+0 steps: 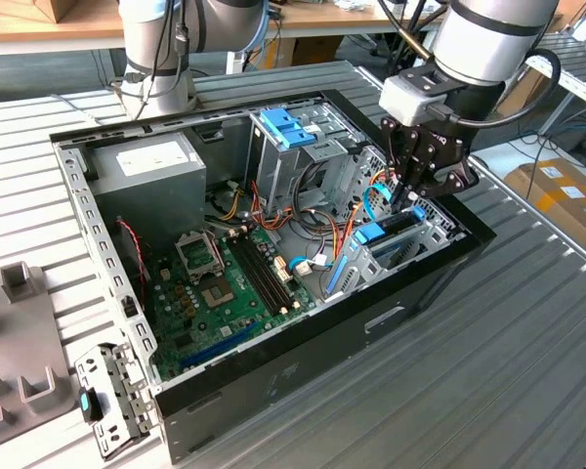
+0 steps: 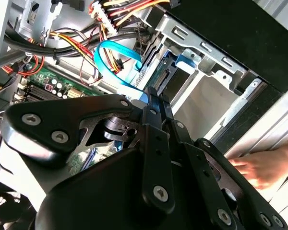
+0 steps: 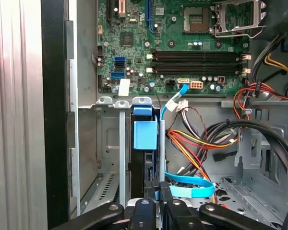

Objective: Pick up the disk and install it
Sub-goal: 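Insert the first disk wire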

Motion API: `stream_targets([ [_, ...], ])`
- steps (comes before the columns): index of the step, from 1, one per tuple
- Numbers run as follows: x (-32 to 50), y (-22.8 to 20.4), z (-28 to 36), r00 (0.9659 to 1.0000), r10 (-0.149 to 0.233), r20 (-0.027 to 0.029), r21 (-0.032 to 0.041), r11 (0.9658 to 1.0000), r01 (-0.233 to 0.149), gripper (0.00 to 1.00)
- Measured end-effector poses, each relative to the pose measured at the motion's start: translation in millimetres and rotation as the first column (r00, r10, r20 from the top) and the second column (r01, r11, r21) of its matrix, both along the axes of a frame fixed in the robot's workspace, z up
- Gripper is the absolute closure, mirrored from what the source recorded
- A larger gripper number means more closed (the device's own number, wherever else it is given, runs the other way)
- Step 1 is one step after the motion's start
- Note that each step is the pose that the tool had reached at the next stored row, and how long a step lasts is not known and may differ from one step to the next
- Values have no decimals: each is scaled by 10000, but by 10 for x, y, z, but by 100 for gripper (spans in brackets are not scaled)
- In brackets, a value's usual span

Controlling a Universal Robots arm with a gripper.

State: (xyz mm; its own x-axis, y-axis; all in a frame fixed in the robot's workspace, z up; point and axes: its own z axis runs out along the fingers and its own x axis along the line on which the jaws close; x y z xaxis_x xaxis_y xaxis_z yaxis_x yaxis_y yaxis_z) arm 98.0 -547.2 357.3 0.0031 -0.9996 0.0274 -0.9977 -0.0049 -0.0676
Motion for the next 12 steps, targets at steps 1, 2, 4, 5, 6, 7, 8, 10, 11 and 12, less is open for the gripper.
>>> stream_targets([
  [1,-7,0,-3,9999,29,96,-3,10000,-29,84],
  [2,-19,-1,-10,9997,71,229,-4,10000,-70,84],
  [4,-53,-2,-15,9992,110,392,-6,9999,-110,84],
  [5,-66,-3,-16,9990,117,427,-6,9999,-116,84],
  [6,-89,-3,-16,9988,122,475,-7,9999,-122,84],
  [7,-118,-8,-17,9985,129,528,-7,9999,-129,84],
  [8,-139,-11,-17,9983,133,566,-7,9999,-133,84],
  [10,-175,-19,-17,9979,140,638,-9,9999,-139,84],
  [11,-181,-23,-17,9978,139,656,3,9999,-140,84],
  [12,-181,-31,-18,9977,131,665,127,9998,-140,84],
])
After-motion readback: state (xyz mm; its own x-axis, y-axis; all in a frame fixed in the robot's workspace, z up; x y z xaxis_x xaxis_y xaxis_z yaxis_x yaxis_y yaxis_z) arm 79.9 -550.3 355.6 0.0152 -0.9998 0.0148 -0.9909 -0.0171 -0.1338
